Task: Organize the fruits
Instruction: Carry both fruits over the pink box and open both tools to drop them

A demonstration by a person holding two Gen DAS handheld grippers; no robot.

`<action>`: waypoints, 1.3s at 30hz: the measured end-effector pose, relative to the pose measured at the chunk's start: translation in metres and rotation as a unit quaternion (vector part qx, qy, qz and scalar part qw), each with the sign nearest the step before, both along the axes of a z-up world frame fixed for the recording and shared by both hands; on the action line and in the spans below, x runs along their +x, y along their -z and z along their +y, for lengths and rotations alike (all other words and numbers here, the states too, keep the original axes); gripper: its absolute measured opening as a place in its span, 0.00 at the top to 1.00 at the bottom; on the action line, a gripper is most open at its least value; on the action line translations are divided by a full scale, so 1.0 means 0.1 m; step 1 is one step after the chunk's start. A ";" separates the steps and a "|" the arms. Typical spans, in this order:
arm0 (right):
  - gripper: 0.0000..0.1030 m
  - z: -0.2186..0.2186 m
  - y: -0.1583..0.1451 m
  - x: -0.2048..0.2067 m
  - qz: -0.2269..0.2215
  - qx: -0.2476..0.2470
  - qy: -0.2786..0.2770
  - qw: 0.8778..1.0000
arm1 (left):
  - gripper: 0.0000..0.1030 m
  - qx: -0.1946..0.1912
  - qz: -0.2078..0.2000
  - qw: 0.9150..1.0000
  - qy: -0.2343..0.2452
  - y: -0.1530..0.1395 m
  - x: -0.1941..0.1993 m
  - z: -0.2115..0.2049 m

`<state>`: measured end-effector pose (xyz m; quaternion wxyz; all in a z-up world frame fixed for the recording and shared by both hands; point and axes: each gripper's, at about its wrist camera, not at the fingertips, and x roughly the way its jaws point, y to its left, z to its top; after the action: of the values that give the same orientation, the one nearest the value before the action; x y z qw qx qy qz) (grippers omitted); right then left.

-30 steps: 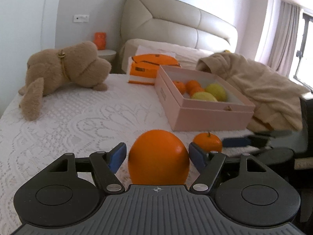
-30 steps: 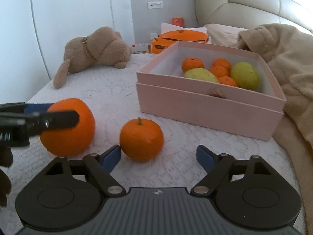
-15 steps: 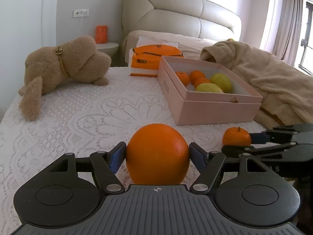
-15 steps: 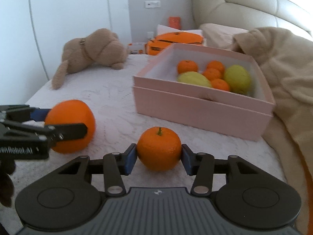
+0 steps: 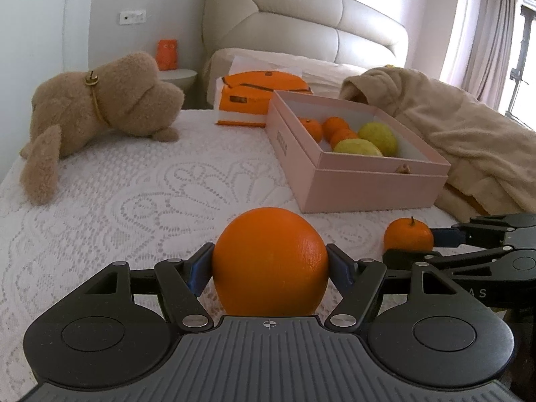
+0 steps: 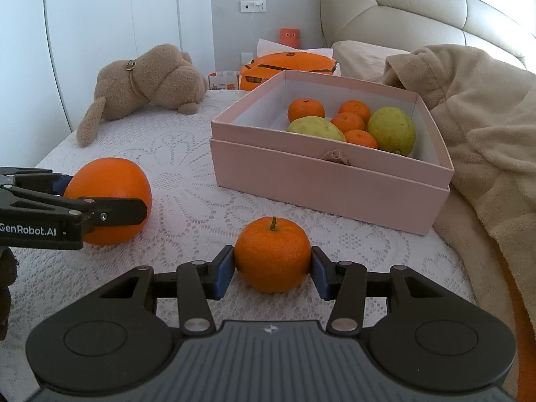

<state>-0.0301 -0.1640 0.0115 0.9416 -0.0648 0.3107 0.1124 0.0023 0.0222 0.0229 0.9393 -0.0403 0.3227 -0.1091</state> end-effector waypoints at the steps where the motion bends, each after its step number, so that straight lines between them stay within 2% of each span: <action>1: 0.54 0.00 0.00 0.00 0.000 0.000 0.001 1.000 | 0.27 -0.005 0.000 1.000 -0.004 0.00 -0.01 0.01; 6: 0.54 -0.01 -0.05 0.02 -0.007 0.002 0.010 1.000 | 0.27 -0.029 -0.001 0.999 -0.012 -0.02 0.00 0.04; 11: 0.54 -0.12 -0.31 0.03 -0.036 0.039 0.017 0.998 | 0.27 -0.062 -0.029 0.998 -0.001 -0.18 0.03 0.05; 15: 0.54 -0.19 -0.75 0.10 -0.086 0.063 0.026 0.994 | 0.27 -0.075 -0.072 0.994 0.018 -0.57 0.17 -0.06; 20: 0.54 -0.28 -1.49 0.34 -0.167 0.069 0.039 0.983 | 0.27 -0.089 -0.126 0.987 0.037 -1.10 0.53 -0.29; 24: 0.54 -0.46 -1.89 0.60 -0.185 0.073 0.053 0.979 | 0.27 -0.116 -0.113 0.986 0.040 -1.21 0.96 -0.47; 26: 0.54 -0.55 -2.00 0.74 -0.185 0.068 0.067 0.978 | 0.27 -0.104 -0.085 0.990 0.036 -1.12 1.20 -0.62; 29: 0.54 -0.67 -1.98 0.94 -0.172 0.056 0.085 0.980 | 0.27 -0.043 -0.020 0.997 0.055 -0.83 1.48 -0.92; 31: 0.54 -0.71 -1.90 1.05 -0.155 0.045 0.093 0.982 | 0.26 -0.009 0.025 0.996 0.089 -0.55 1.58 -1.10; 33: 0.54 -0.77 -1.77 1.16 -0.136 0.038 0.098 0.985 | 0.26 0.006 0.011 0.994 0.105 -0.42 1.53 -1.19; 35: 0.54 -0.80 -1.64 1.23 -0.119 0.040 0.100 0.987 | 0.26 0.017 0.003 0.995 0.103 -0.41 1.52 -1.21; 39: 0.54 -0.79 -1.44 1.39 -0.087 0.047 0.098 0.990 | 0.25 0.010 0.004 0.996 0.088 -0.41 1.47 -1.10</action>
<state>0.1092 -0.2426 0.1559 0.9736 0.0008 0.2267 0.0283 0.1493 -0.0877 0.0643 0.9251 -0.0032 0.3301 -0.1877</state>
